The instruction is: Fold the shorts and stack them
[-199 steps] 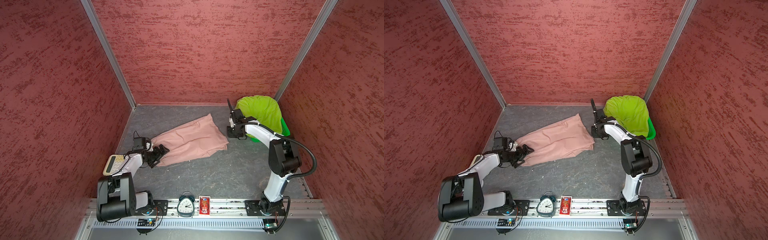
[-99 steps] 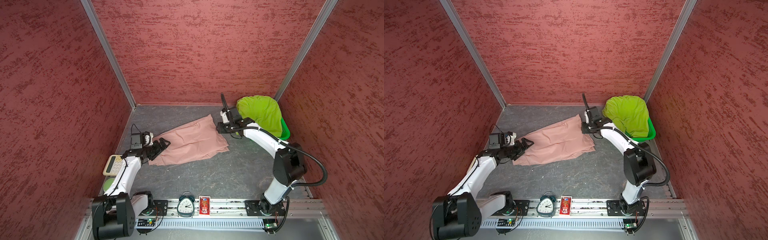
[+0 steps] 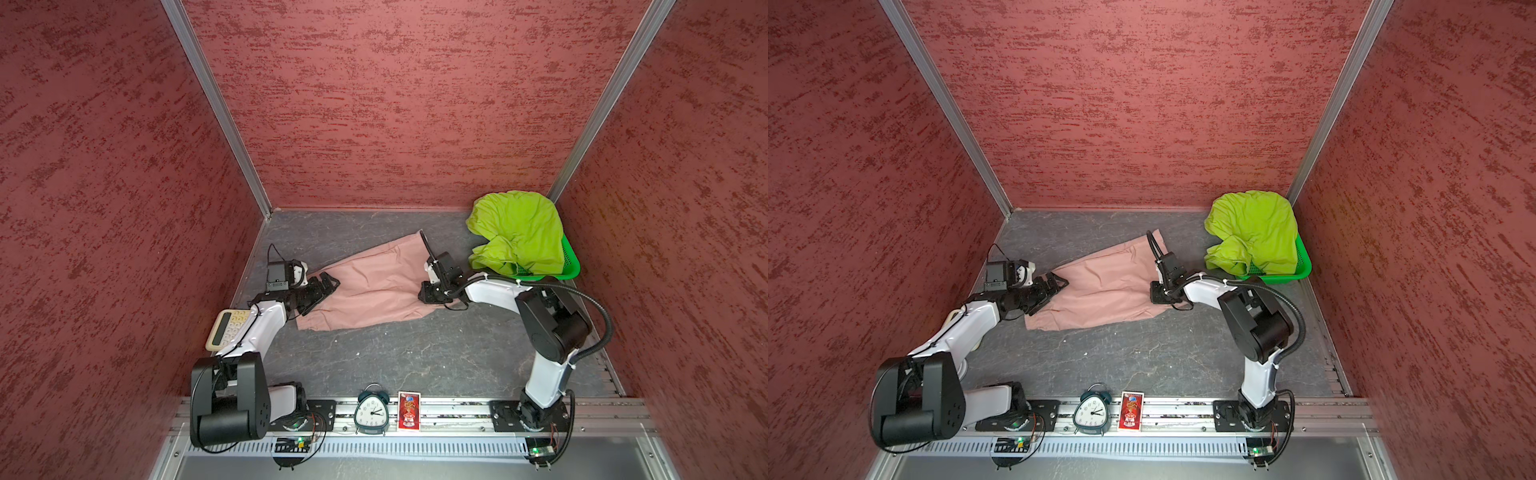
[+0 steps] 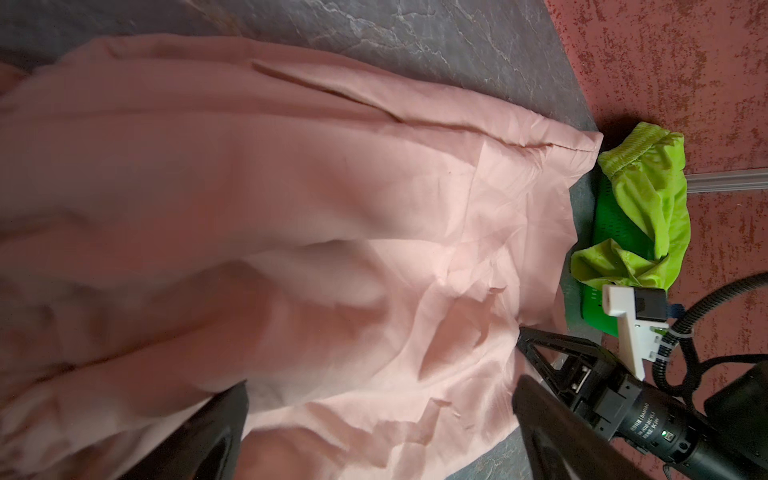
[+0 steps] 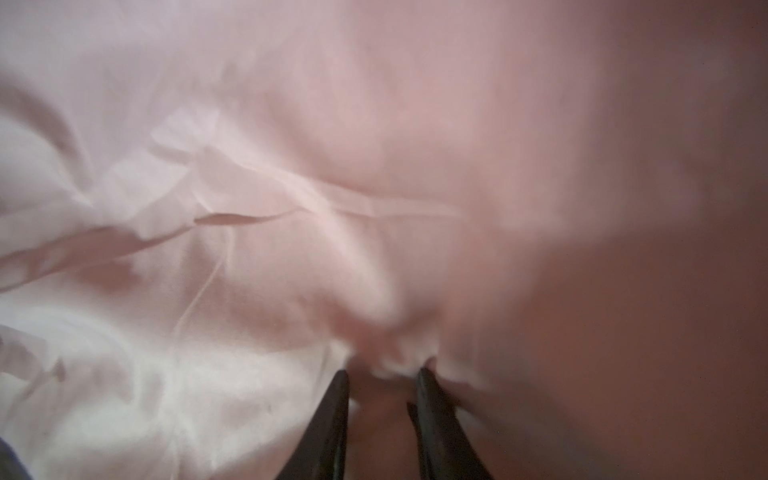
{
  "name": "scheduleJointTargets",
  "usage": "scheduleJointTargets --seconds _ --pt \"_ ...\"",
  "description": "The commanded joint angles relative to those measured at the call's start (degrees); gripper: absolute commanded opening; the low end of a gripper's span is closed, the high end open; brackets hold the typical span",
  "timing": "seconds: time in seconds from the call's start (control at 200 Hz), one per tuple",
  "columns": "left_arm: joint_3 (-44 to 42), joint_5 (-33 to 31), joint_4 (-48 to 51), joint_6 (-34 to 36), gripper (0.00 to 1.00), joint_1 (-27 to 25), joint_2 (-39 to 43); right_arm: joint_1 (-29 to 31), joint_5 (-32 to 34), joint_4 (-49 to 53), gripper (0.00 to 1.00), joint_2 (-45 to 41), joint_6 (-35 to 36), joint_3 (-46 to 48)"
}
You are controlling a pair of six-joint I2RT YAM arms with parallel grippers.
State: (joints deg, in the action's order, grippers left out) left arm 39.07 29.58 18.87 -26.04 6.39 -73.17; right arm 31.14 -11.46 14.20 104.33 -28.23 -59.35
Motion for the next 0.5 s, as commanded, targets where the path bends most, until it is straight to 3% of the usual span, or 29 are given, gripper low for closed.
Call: scheduleJointTargets --seconds 0.0,0.225,0.306,0.366,0.496 --pt "1.1 0.6 -4.3 1.6 0.99 -1.0 -1.3 -1.0 2.4 -0.8 0.30 -2.9 -4.6 6.1" --pt "2.7 1.7 -3.3 4.5 0.99 -3.1 -2.3 -3.9 6.1 4.5 0.34 -10.7 -3.9 7.8" --pt "5.1 1.7 -0.8 5.8 0.99 -4.0 -1.2 -4.2 7.5 5.1 0.43 -13.0 -2.2 5.6" --pt "6.3 1.4 -0.5 6.5 0.99 -4.3 0.1 -4.2 6.8 3.3 0.50 -12.8 -0.7 2.7" --pt "8.6 1.9 -2.4 7.5 0.99 -4.3 -0.1 -4.3 5.2 -3.1 0.53 -7.5 2.1 -5.2"
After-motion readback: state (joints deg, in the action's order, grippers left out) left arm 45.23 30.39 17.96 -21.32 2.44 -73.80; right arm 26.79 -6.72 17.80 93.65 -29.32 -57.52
